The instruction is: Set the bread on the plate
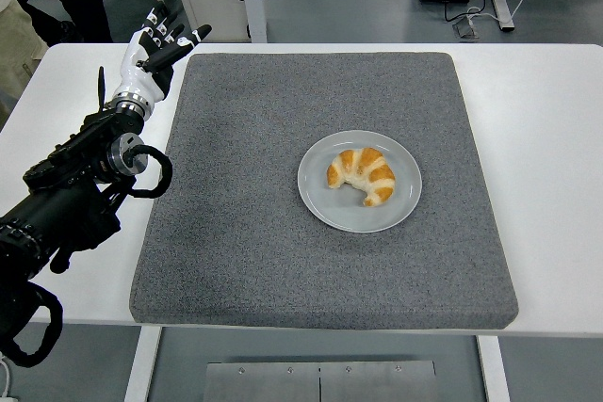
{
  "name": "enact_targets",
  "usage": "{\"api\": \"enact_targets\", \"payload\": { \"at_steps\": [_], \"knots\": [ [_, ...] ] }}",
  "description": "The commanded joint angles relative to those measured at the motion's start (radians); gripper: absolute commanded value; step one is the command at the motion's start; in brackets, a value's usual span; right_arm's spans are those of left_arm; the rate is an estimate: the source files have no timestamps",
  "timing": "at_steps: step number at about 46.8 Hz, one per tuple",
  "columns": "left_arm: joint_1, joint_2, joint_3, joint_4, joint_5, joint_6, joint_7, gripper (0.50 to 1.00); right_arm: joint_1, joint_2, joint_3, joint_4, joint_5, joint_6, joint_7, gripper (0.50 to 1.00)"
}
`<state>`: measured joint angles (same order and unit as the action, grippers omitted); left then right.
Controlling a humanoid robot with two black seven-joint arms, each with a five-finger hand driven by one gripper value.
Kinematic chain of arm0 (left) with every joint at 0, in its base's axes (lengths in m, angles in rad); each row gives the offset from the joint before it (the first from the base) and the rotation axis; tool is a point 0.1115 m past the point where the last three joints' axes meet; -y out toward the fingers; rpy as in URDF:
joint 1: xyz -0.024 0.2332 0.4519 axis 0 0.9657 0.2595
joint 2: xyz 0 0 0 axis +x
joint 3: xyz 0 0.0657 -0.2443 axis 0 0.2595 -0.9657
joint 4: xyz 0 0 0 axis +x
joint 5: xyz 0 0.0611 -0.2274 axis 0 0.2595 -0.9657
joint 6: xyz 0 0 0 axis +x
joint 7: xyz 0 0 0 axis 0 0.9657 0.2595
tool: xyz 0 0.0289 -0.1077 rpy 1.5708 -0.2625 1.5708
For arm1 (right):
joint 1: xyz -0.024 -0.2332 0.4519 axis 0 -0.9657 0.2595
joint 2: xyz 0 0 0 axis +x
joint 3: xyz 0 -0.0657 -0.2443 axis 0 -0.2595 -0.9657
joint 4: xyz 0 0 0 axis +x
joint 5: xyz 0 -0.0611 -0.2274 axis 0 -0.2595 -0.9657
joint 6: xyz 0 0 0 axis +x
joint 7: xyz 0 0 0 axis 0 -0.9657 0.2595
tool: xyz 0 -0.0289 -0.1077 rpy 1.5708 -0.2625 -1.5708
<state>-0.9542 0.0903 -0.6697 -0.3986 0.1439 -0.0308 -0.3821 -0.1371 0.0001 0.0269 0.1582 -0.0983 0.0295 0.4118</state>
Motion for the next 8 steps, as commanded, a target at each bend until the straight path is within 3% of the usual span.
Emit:
{"api": "enact_targets", "payload": {
  "at_steps": [1,8],
  "knots": [
    [0.0,-0.001,-0.001,0.0,0.0,0.0,0.0,0.981,-0.001,0.0,-0.005,-0.006,0.0,-0.003,-0.001,1.0],
    [0.002,0.002,-0.001,0.0,0.0,0.0,0.0,0.981,-0.001,0.0,-0.012,0.006,-0.001,-0.003,0.001,1.0]
  ]
}}
